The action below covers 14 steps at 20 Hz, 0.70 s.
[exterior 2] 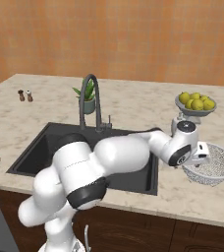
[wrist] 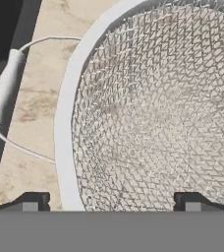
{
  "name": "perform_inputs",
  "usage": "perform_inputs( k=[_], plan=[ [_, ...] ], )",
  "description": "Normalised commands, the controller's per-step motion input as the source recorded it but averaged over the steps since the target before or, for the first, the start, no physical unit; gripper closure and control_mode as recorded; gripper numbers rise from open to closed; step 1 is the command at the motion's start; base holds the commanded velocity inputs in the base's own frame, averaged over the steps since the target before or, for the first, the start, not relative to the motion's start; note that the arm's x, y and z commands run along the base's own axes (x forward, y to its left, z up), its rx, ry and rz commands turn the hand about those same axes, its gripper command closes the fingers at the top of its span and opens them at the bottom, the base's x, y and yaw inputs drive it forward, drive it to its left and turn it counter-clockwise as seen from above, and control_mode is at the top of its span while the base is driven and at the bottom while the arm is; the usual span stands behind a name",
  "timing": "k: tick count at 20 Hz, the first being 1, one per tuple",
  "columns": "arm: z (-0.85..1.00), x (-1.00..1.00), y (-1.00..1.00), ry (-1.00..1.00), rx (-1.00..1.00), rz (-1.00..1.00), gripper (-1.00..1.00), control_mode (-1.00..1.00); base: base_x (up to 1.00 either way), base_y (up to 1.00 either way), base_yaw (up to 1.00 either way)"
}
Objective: Put the colander in the sink, put the orange, orange, kiwi in the colander, and turn on the sink faucet and pour water over the colander.
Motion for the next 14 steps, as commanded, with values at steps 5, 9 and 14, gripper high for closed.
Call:
perform_inputs(
  k=[5,9,14],
  plan=[
    [-0.17,0.06,-0.05,0.0,0.0,0.0,1.0,-1.0,0.0,0.0,0.0],
    [-0.19,0.0,0.0,0.0,0.0,0.0,1.0,-1.0,0.0,0.0,0.0],
    [-0.05,-0.1,0.03,0.0,-0.01,0.0,1.0,-1.0,0.0,0.0,0.0]
  ],
)
